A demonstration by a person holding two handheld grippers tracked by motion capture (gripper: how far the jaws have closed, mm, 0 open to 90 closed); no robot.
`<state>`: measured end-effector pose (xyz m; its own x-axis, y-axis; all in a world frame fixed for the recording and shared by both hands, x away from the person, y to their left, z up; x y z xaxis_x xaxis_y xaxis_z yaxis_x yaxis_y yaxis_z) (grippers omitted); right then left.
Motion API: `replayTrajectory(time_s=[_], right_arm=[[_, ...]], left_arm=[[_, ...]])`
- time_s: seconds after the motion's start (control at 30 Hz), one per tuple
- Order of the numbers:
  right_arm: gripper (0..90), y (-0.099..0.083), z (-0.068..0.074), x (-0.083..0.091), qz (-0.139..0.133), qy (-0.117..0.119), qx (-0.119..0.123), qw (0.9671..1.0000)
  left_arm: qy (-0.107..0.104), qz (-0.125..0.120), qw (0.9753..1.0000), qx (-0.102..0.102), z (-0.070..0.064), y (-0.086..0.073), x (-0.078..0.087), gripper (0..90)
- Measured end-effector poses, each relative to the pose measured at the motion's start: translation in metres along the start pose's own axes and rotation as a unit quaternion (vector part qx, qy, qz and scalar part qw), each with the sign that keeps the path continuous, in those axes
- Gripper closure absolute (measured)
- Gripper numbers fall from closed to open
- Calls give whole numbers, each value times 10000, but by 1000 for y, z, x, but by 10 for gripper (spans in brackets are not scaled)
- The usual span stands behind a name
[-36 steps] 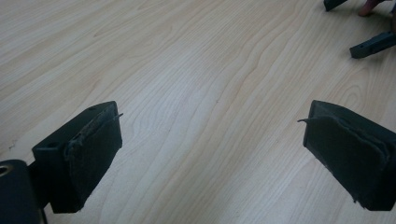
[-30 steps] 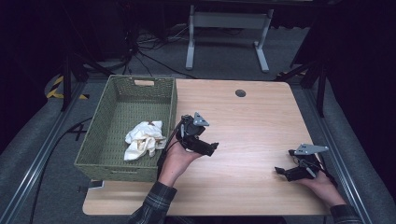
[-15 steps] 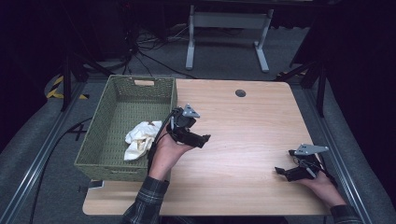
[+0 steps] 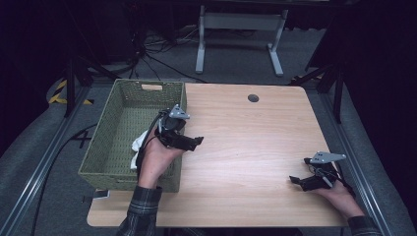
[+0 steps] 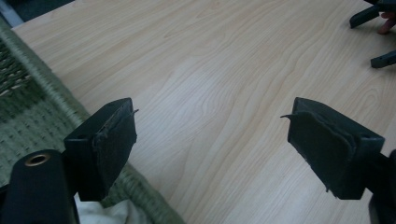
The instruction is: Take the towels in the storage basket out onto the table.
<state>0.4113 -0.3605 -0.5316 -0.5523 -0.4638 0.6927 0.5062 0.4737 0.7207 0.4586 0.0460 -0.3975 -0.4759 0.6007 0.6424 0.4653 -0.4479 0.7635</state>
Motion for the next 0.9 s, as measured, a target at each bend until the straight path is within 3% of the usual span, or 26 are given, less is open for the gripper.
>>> replayTrajectory(time_s=[0.2,0.23,0.4,0.6,0.77,0.87,0.9], right_arm=[[0,0,0,0,0,-1,0,10000],[0,0,0,0,1,0,4,10000],[0,0,0,0,0,0,-1,10000],[0,0,0,0,-2,0,-2,10000],[0,0,0,0,-2,1,-1,10000],[0,0,0,0,-3,1,-3,10000],[0,0,0,0,-2,1,-4,10000]], left_arm=[[35,-29,9999,91,9,-5,10,187],[156,3,9998,153,15,-9,13,187],[294,-14,9993,227,28,-16,21,203],[367,-67,9988,303,38,-21,29,221],[562,-59,9975,434,53,-30,38,251],[698,11,9968,386,62,-37,38,269],[744,36,9961,469,64,-39,37,269]])
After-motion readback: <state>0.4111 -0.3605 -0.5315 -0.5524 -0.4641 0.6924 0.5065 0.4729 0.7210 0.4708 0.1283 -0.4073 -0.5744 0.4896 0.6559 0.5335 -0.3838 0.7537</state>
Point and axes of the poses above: each handheld gripper's, and its own axes: x roughly backward along the jaws, y roughly out of its top, z roughly to its left, the point moved 9 cm from there along -x, roughly forward along the jaws, and after that the axes turned 1 degree about -z, right-handed, at the moved point
